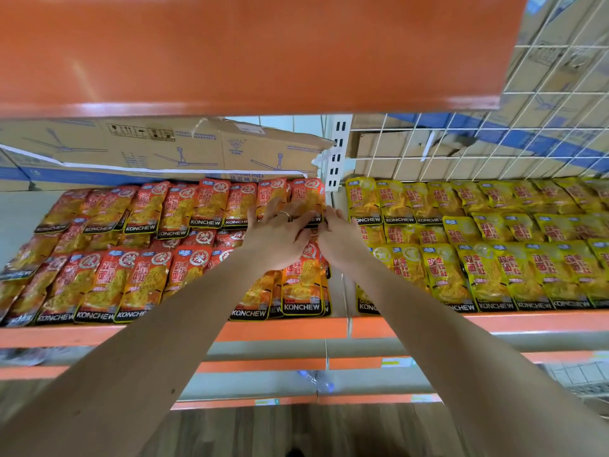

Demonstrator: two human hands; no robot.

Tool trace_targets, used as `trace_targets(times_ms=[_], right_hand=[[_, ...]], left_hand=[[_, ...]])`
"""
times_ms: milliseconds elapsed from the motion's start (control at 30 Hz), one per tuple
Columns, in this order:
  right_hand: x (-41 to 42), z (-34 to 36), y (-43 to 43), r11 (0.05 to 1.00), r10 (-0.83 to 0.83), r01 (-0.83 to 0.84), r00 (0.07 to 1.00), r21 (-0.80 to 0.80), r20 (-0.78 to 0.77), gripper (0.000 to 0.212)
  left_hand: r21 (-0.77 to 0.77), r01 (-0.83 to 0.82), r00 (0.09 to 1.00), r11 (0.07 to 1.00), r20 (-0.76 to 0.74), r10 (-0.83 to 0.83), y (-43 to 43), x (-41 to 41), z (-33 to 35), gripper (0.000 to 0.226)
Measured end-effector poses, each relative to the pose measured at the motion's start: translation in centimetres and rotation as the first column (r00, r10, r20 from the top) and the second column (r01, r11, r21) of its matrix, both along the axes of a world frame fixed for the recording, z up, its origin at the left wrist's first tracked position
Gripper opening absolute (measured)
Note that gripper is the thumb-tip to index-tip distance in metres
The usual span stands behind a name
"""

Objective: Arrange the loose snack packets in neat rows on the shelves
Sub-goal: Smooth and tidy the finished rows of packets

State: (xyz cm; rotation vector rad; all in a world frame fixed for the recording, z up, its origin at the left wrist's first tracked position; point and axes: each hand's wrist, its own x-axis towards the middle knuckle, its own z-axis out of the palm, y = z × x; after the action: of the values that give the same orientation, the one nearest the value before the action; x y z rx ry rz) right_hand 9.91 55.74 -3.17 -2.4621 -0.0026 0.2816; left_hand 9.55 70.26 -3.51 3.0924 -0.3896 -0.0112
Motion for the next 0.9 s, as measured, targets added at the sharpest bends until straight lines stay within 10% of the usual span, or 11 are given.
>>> trace_targets(times_ms=[900], right_hand=[[1.8, 0.7, 1.7, 0.988, 0.096, -0.090, 0.994, -0.123, 0.047, 0.061]], left_hand=[[-0.074, -0.325, 0.916, 0.943, -0.273, 0.294, 7.9, -0.2, 0.4, 0.051]])
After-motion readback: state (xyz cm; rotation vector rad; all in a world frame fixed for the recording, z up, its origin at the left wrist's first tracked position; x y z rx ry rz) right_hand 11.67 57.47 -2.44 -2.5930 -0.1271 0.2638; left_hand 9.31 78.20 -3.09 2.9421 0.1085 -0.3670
